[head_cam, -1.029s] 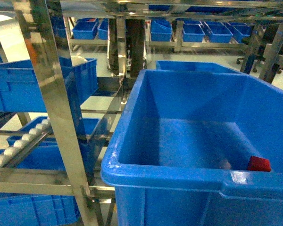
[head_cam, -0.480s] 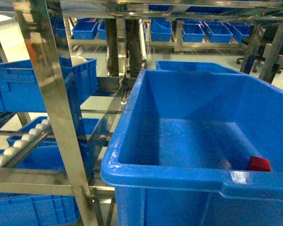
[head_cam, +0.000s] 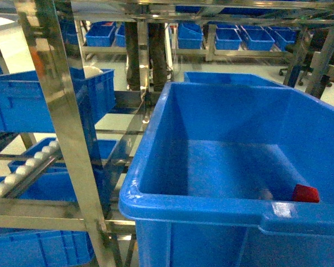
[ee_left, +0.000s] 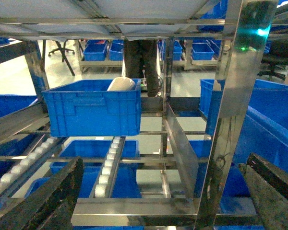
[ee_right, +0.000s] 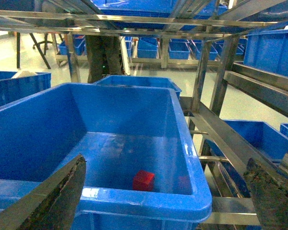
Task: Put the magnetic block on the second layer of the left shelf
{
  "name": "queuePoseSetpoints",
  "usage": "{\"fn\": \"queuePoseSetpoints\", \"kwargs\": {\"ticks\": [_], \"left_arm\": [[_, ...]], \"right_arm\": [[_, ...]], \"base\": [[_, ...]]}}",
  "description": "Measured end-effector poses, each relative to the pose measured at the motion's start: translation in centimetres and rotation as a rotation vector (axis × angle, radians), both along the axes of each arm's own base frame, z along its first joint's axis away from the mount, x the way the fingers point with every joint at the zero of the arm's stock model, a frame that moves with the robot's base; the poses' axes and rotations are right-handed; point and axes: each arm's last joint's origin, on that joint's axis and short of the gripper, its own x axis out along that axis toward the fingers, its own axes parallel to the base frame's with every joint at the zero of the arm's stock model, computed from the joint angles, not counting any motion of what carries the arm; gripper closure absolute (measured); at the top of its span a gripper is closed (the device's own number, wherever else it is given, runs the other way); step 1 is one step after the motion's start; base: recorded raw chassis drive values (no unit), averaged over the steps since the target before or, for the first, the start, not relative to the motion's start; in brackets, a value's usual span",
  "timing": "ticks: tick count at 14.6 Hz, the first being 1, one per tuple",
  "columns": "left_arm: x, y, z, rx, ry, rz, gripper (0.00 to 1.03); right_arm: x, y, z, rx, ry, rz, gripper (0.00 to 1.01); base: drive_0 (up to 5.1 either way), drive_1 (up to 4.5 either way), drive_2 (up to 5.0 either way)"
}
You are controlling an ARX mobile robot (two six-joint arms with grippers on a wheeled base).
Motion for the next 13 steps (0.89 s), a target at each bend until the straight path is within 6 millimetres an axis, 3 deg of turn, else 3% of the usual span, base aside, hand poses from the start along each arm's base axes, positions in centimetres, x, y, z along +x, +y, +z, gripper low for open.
{"fn": "queuePoseSetpoints", "kwargs": {"ticks": [13], "left_arm": [[0.00, 0.00, 0.00, 0.000, 0.000, 0.000, 0.05]], "right_arm": [[0.00, 0.00, 0.00, 0.000, 0.000, 0.000, 0.03]], "base": [[0.0, 0.00, 0.0]]}}
